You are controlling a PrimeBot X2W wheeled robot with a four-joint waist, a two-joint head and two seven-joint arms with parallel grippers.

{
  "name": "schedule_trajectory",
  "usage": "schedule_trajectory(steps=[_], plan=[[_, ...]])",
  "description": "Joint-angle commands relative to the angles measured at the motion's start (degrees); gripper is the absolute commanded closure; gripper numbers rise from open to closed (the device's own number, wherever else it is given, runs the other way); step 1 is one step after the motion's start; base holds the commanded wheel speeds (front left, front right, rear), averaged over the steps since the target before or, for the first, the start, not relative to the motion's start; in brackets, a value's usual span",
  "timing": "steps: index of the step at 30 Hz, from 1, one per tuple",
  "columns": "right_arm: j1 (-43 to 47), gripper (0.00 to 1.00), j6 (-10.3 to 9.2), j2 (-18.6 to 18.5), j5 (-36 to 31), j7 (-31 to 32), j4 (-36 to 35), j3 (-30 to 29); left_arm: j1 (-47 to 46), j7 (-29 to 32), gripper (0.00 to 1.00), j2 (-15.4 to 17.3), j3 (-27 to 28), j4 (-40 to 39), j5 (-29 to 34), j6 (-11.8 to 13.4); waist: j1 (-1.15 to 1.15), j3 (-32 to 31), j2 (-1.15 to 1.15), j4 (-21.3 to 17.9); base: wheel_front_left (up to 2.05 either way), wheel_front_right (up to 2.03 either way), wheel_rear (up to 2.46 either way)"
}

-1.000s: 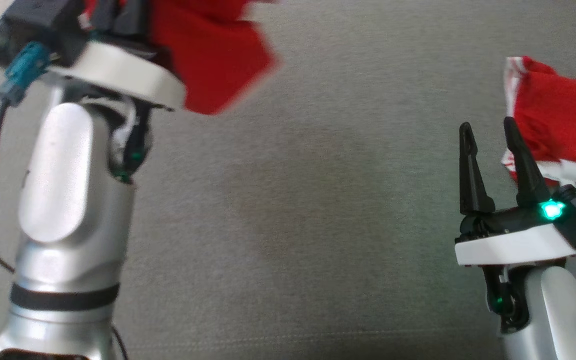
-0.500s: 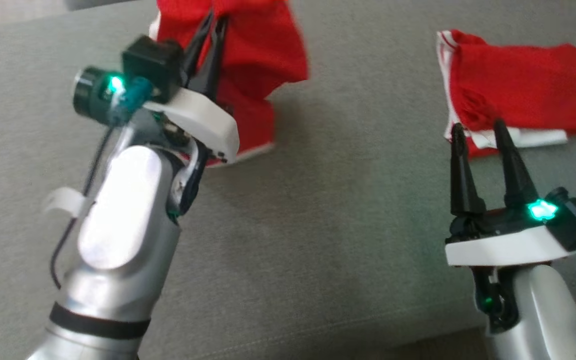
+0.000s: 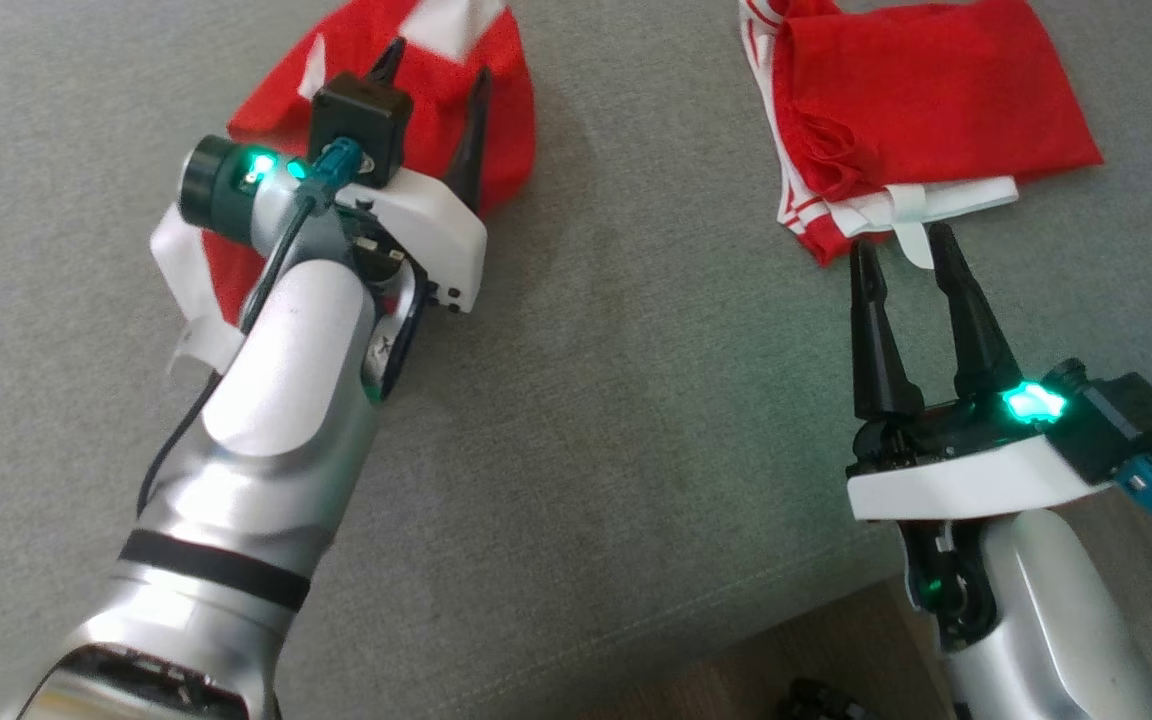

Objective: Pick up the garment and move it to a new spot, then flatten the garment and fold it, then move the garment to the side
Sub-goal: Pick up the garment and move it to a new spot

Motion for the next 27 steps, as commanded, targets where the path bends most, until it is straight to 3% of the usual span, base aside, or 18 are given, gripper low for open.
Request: schedule_trajectory(steps=[1, 6, 18, 27], plan=[[-2.0, 0.00, 0.37, 0.0, 0.5, -0.8, -1.4, 1.2, -3.0, -2.0, 0.00, 0.6, 0.6, -0.7, -1.4, 0.6, 0.00, 0.2, 0.00, -0.6, 0.00, 0.00, 0.00], [-1.9, 0.00, 0.37, 0.0, 0.2, -1.1, -0.6, 0.2, -4.2, -5.0, 0.00, 0.6, -1.0, 1.0, -4.2, 1.3, 0.00, -0.5, 0.00, 0.7, 0.00, 0.00, 0.00], [-0.8, 0.00, 0.37, 0.0, -2.4, -0.2, -0.7, -1.9, -3.3, -8.1, 0.00, 0.7, -4.0, -1.1, -7.7, 1.3, 0.00, -4.2, 0.00, 9.2, 0.00, 0.00, 0.00], [2.2, 0.00, 0.37, 0.0, -3.5, 1.6, -1.0, -4.0, 9.1, -8.8, 0.00, 6.0, 0.2, -11.1, -10.2, 5.1, 0.00, -8.9, 0.00, 15.5, 0.00, 0.00, 0.00]])
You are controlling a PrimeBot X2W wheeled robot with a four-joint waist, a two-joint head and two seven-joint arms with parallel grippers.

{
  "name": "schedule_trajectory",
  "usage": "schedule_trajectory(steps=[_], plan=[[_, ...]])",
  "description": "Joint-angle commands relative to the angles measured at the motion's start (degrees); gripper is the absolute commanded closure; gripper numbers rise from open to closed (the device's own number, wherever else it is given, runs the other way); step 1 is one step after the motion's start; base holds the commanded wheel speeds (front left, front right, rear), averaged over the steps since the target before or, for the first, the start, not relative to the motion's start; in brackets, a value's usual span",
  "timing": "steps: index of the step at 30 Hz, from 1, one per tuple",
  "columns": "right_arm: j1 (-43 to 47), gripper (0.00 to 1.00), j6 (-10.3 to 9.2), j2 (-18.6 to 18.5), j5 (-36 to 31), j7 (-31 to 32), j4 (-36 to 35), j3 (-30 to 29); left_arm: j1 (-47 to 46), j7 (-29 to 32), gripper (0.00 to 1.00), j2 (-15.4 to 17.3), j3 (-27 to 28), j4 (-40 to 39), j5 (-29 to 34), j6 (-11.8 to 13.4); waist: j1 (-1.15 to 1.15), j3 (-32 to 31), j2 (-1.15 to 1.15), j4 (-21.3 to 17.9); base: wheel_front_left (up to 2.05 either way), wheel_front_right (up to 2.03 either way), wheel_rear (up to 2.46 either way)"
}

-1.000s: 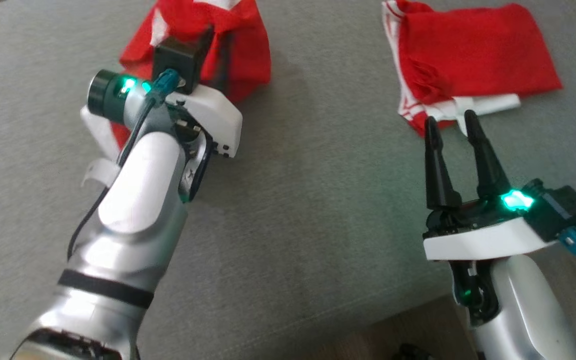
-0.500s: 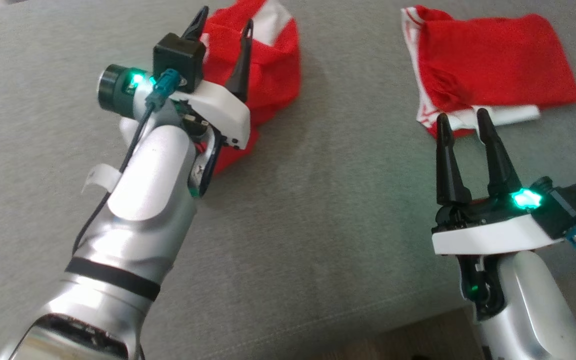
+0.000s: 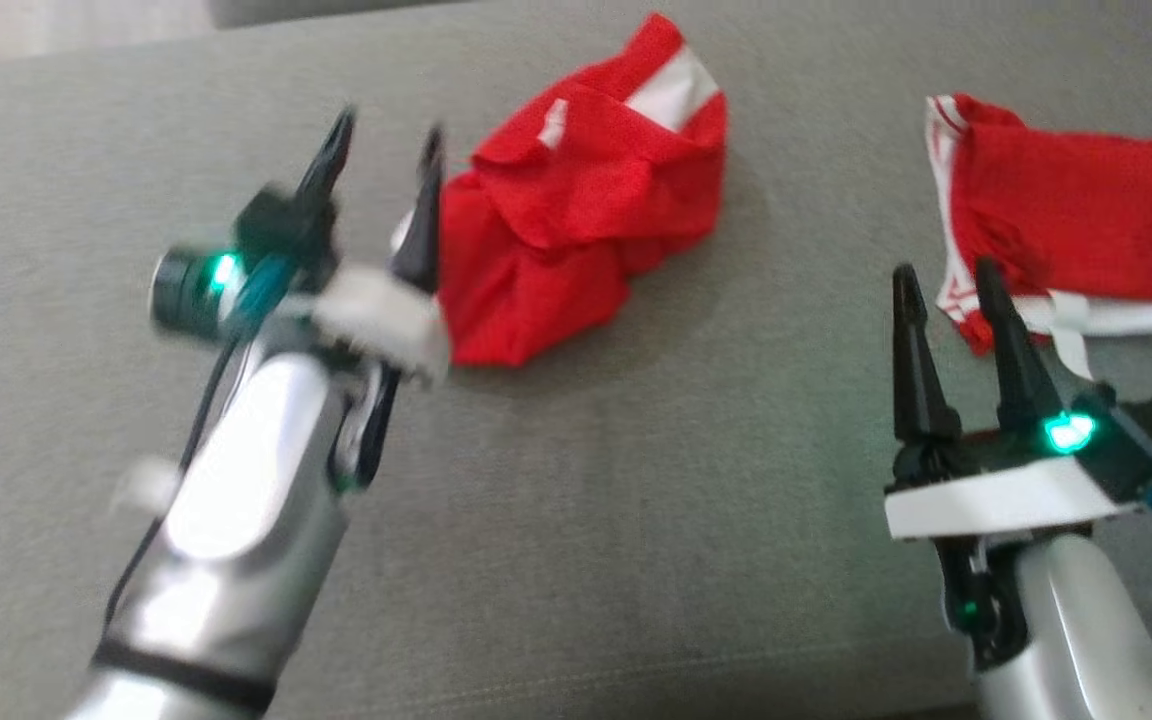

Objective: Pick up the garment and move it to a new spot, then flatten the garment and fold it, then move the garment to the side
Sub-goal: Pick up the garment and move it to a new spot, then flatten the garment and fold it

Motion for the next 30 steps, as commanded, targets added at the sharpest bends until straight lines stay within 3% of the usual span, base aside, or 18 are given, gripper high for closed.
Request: schedule_trajectory(steps=[1, 7, 13, 23, 30], plan=[[-0.2, 0.00, 0.37, 0.0, -0.5, 0.2, -1.9, 1.0, 0.4, -0.6, 0.00, 1.8, 2.5, -2.9, -0.5, 0.6, 0.00, -2.0, 0.00, 2.3, 0.00, 0.00, 0.00], [2.6, 0.00, 0.37, 0.0, -1.2, 1.3, -1.3, 0.5, 12.8, -0.7, 0.00, 3.6, 6.3, -11.9, -1.2, 3.2, 0.00, -5.1, 0.00, 6.1, 0.00, 0.00, 0.00], [4.2, 0.00, 0.37, 0.0, -1.5, 2.3, -1.1, 0.5, 22.2, -0.8, 0.00, 2.3, 10.1, -19.2, -0.3, 4.2, 0.00, -6.5, 0.00, 8.0, 0.00, 0.00, 0.00], [3.7, 0.00, 0.37, 0.0, -2.1, 3.8, -1.1, 0.7, 24.8, -0.8, 0.00, -0.6, 12.4, -21.5, 2.3, 1.9, 0.00, -5.3, 0.00, 10.7, 0.00, 0.00, 0.00], [-1.6, 0.00, 0.37, 0.0, -3.9, 7.4, 1.9, 4.6, 24.2, -0.8, 0.00, -2.4, 12.6, -20.8, 3.5, 0.5, 0.00, -2.5, 0.00, 13.8, 0.00, 0.00, 0.00]])
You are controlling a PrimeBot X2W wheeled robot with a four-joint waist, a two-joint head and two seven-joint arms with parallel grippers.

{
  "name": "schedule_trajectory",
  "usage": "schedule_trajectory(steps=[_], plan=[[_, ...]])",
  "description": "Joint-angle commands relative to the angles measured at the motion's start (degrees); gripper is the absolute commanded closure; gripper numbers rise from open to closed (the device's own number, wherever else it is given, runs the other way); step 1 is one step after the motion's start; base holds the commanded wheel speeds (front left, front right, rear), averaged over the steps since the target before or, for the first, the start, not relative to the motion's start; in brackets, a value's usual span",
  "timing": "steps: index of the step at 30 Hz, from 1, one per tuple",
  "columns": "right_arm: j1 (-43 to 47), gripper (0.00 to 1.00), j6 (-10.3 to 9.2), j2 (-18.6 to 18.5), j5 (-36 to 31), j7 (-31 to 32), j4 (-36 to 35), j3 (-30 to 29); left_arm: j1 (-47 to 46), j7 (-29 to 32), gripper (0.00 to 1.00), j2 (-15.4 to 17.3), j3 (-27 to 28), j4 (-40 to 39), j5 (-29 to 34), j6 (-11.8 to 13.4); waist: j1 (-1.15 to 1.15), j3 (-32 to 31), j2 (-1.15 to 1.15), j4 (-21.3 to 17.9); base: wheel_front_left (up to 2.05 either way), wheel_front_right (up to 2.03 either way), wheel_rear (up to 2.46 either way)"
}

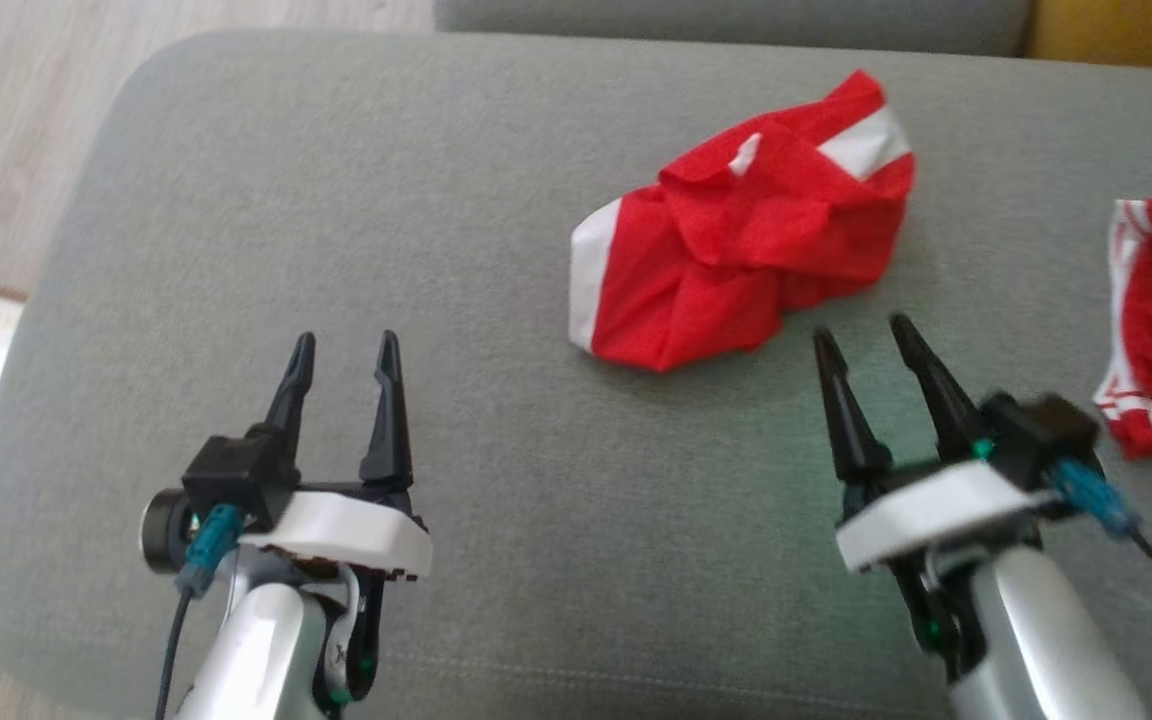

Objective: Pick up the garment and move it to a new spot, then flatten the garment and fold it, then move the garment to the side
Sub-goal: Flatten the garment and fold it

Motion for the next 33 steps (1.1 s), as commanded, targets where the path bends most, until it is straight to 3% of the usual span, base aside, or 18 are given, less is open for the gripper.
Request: schedule_trajectory(steps=[1, 9, 16, 17, 18, 25, 33], plan=[[-3.8, 0.00, 0.37, -0.1, -0.9, 0.3, -1.1, 1.9, -2.8, -0.7, 0.00, 0.0, 2.2, -1.7, 0.5, -0.4, 0.00, 1.3, 0.00, 1.4, 0.00, 0.00, 0.00], [-13.5, 0.00, 0.37, -0.1, -8.3, 1.7, 9.3, 3.3, -4.2, -0.7, 0.00, -1.2, 1.9, -1.0, 0.7, -1.2, 0.00, 3.6, 0.00, 5.7, 0.00, 0.00, 0.00], [-20.1, 0.00, 0.37, -0.1, -14.8, 0.0, 20.3, -0.3, -4.2, -0.7, 0.00, -1.5, 1.5, -0.9, 0.1, -1.1, 0.00, 4.7, 0.00, 9.0, 0.00, 0.00, 0.00], [-20.7, 0.38, 0.37, -0.1, -14.7, -0.5, 21.4, -0.5, -4.1, -0.7, 0.00, -1.5, 1.4, -0.9, 0.1, -1.1, 0.00, 4.7, 0.00, 9.1, 0.00, 0.00, 0.00], [-21.3, 1.00, 0.37, -0.1, -14.7, -1.1, 22.4, -0.9, -4.0, -0.7, 0.00, -1.6, 1.4, -0.9, 0.0, -1.1, 0.00, 4.8, 0.00, 9.2, 0.00, 0.00, 0.00], [-23.8, 1.00, 0.37, -0.1, -11.9, -5.5, 25.9, -2.4, -4.0, -0.7, 0.00, -1.6, 1.7, -1.1, -0.4, -0.4, 0.00, 4.6, 0.00, 7.5, 0.00, 0.00, 0.00], [-19.3, 1.00, 0.37, -0.1, -4.0, -7.8, 20.9, -8.2, -3.6, -0.7, 0.00, -1.6, 2.5, -0.9, 0.0, -0.7, 0.00, 2.9, 0.00, 1.0, 0.00, 0.00, 0.00]])
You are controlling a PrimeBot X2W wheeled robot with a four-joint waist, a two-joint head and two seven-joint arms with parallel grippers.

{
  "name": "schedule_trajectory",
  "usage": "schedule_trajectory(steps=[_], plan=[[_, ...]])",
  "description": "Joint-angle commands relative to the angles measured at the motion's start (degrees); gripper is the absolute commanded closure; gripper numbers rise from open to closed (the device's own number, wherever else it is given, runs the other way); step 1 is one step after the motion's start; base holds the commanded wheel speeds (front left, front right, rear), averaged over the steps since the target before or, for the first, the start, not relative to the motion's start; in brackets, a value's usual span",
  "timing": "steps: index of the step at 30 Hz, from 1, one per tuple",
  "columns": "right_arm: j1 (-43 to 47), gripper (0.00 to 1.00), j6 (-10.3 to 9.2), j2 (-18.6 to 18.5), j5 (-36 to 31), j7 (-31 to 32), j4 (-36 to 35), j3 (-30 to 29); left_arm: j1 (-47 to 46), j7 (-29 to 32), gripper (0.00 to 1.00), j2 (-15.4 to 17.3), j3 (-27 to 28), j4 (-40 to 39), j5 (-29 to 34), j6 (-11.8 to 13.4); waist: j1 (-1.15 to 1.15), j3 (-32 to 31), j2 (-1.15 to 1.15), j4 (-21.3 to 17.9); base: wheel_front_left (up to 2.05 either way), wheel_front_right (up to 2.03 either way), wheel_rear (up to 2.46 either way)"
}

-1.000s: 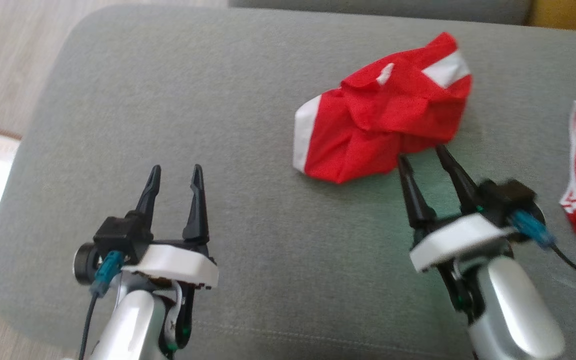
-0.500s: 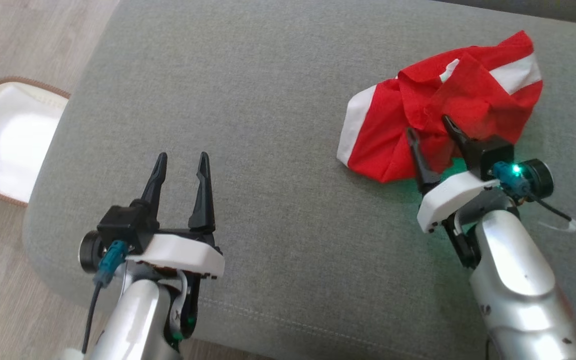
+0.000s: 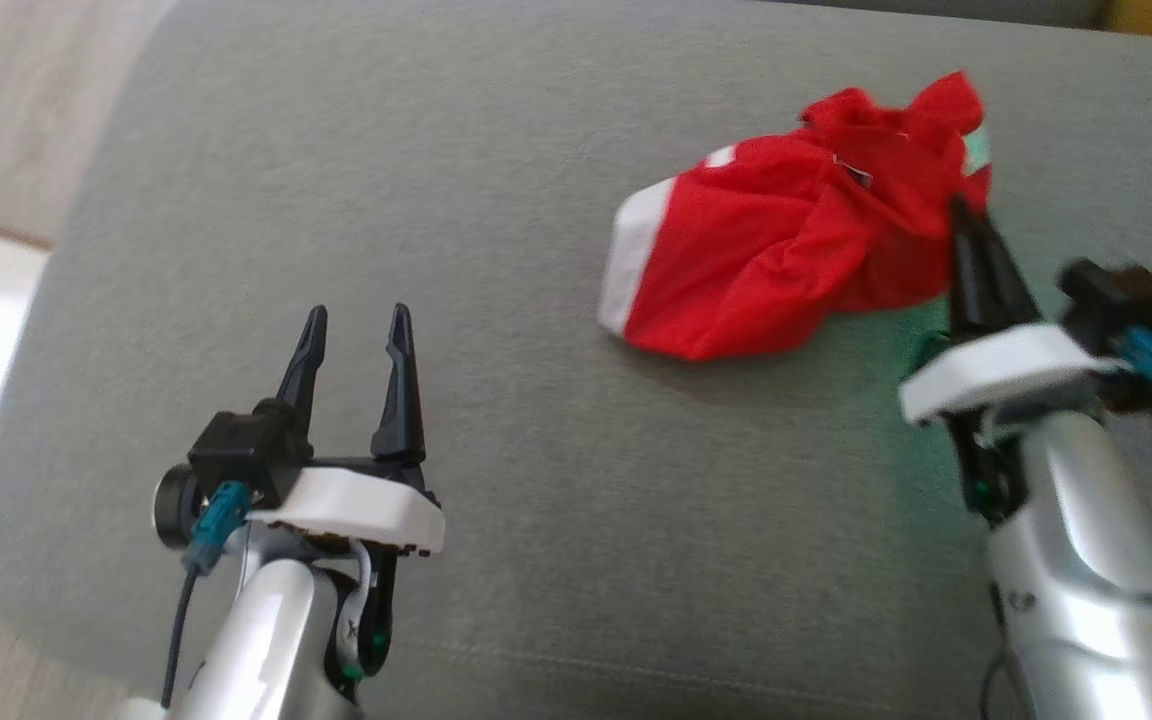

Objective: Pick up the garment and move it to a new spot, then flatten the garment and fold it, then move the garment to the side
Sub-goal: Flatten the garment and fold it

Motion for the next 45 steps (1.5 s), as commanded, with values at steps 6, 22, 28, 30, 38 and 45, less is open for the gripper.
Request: schedule_trajectory(steps=[6, 22, 28, 30, 38, 45], plan=[[4.6, 1.00, 0.37, 0.2, 0.9, 1.2, -5.5, -4.8, -1.7, -0.7, 0.00, 0.2, 2.0, -1.4, 0.3, -0.2, 0.00, -1.1, 0.00, -5.8, 0.00, 0.00, 0.00], [12.0, 0.00, 0.37, 0.2, 4.9, 1.5, -6.0, -8.0, -1.2, -0.7, 0.00, 0.2, 3.0, -0.5, 0.9, -0.8, 0.00, -2.4, 0.00, -13.3, 0.00, 0.00, 0.00], [16.4, 0.00, 0.37, 0.2, 8.4, -0.6, -10.9, 1.8, -1.2, -0.7, 0.00, 0.2, 2.9, -0.5, 0.7, -0.9, 0.00, -3.0, 0.00, -14.6, 0.00, 0.00, 0.00], [18.1, 0.00, 0.37, 0.2, 8.6, -1.0, -12.8, 3.9, -1.1, -0.7, 0.00, 0.2, 2.9, -0.5, 0.7, -0.9, 0.00, -3.2, 0.00, -14.7, 0.00, 0.00, 0.00], [20.7, 0.00, 0.37, 0.2, 8.2, -1.1, -17.9, 5.5, -1.3, -0.7, 0.00, 0.2, 2.4, 0.3, -0.8, -1.5, 0.00, -3.2, 0.00, -15.2, 0.00, 0.00, 0.00], [19.1, 0.00, 0.37, 0.2, 7.9, 0.1, -21.8, 4.6, -8.0, 1.4, 0.00, 0.2, -2.5, 7.7, -2.1, -5.5, 0.00, -1.1, 0.00, -17.2, 0.00, 0.00, 0.00]])
